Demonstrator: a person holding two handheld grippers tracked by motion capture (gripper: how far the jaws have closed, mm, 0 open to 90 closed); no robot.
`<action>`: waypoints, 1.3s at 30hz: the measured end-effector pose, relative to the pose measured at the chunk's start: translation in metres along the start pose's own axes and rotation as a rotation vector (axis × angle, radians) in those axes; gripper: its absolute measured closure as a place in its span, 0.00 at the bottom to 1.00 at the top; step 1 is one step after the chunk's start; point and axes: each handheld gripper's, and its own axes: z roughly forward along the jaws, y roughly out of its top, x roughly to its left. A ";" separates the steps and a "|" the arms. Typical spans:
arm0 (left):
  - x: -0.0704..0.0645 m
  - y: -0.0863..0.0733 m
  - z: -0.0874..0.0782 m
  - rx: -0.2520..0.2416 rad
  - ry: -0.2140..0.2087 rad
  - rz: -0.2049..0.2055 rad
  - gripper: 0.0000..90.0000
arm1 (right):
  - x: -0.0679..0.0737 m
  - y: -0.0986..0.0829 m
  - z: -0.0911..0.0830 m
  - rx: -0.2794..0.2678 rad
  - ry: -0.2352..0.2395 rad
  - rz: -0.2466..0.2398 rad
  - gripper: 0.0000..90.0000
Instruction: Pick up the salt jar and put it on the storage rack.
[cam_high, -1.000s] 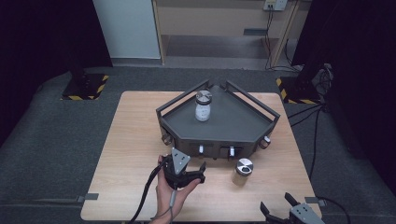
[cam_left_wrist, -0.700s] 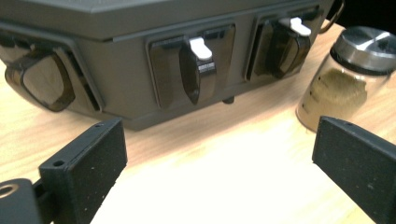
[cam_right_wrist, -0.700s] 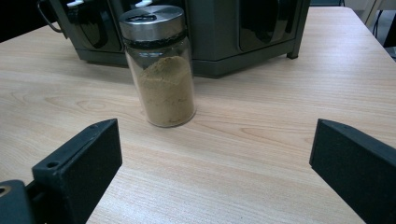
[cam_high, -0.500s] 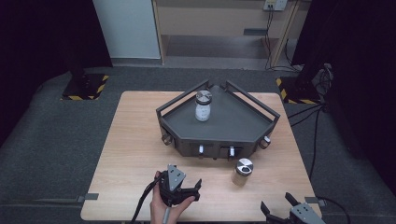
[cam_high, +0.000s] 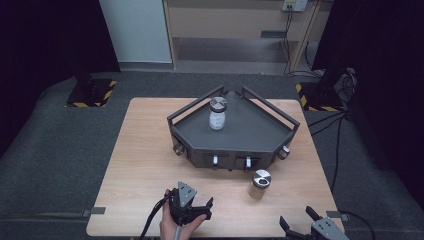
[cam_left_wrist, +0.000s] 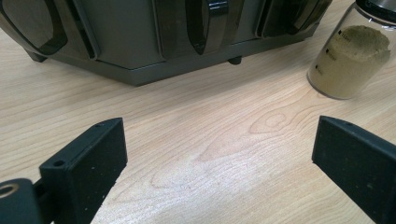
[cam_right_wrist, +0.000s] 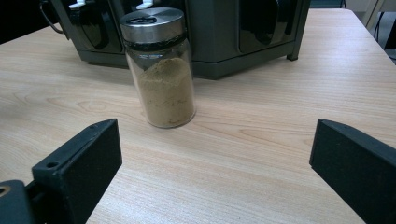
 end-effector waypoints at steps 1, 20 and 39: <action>0.000 0.000 0.000 0.003 0.000 0.002 0.03 | 0.000 0.000 0.000 0.001 0.000 0.000 0.03; 0.004 0.001 0.004 0.023 -0.006 -0.004 0.03 | -0.001 0.000 0.001 0.005 -0.005 0.005 0.03; 0.004 0.001 0.004 0.027 -0.011 -0.003 0.03 | -0.001 0.000 0.000 0.002 -0.005 0.002 0.03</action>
